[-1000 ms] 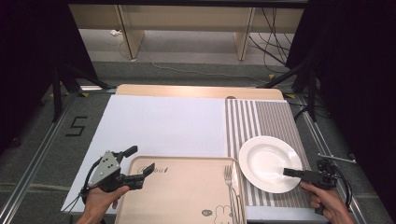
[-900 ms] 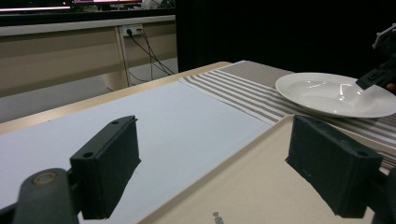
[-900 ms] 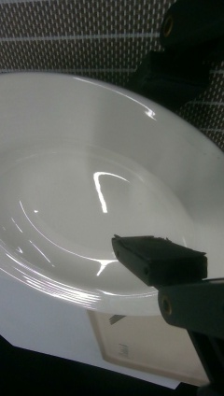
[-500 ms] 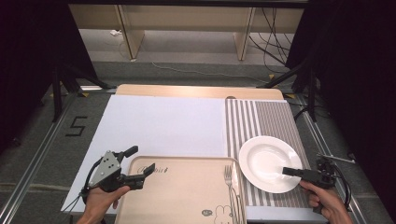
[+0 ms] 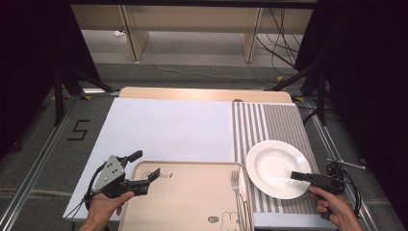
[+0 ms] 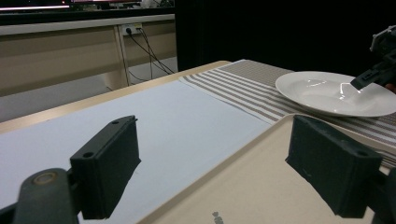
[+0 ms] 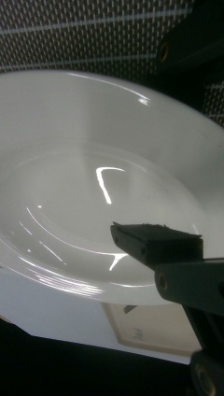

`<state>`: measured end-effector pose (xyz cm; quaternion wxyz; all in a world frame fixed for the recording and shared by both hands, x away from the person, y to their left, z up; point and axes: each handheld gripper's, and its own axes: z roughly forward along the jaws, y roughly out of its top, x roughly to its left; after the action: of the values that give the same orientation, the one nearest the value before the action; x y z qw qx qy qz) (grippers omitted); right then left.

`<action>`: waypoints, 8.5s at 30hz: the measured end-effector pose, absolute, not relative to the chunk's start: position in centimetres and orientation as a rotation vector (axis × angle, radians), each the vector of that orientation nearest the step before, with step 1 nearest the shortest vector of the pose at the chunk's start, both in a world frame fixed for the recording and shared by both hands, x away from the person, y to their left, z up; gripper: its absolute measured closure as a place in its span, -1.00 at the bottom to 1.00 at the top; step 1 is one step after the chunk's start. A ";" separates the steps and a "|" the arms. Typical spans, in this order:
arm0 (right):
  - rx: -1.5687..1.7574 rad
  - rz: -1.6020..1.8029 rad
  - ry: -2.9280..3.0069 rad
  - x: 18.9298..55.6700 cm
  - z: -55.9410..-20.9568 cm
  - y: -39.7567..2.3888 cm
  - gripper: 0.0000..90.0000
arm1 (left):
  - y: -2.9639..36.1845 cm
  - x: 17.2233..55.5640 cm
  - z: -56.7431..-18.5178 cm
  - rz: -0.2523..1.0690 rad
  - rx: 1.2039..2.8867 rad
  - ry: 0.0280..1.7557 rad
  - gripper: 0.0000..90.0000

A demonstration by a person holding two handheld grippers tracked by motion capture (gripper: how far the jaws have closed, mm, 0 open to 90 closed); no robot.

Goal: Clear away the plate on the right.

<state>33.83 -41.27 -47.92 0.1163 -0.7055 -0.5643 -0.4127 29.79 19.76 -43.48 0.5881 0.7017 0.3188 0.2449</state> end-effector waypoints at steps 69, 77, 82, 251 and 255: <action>-2.119 -1.295 -1.645 33.6 -47.1 -41.2 0.84 | 19.7 29.8 -43.6 0.556 1.647 0.741 -0.64; -2.131 -1.292 -1.671 33.4 -46.3 -41.4 0.84 | 19.7 29.8 -43.6 0.555 1.644 0.741 -0.64; -2.140 -1.300 -1.671 33.3 -46.0 -41.5 0.85 | 19.7 29.8 -43.6 0.555 1.648 0.738 -0.64; -1.334 -1.639 -2.624 31.2 -40.5 -19.0 -0.66 | 19.6 29.9 -43.6 0.541 1.650 0.733 -0.65; -1.335 -1.674 -2.646 30.6 -40.2 -19.3 -0.67 | 19.6 29.9 -43.7 0.538 1.650 0.735 -0.65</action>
<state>30.63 -19.27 -40.23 -0.1310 -0.3888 -0.7706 -0.4876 29.91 19.56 -43.66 0.5879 0.7081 0.3156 0.2309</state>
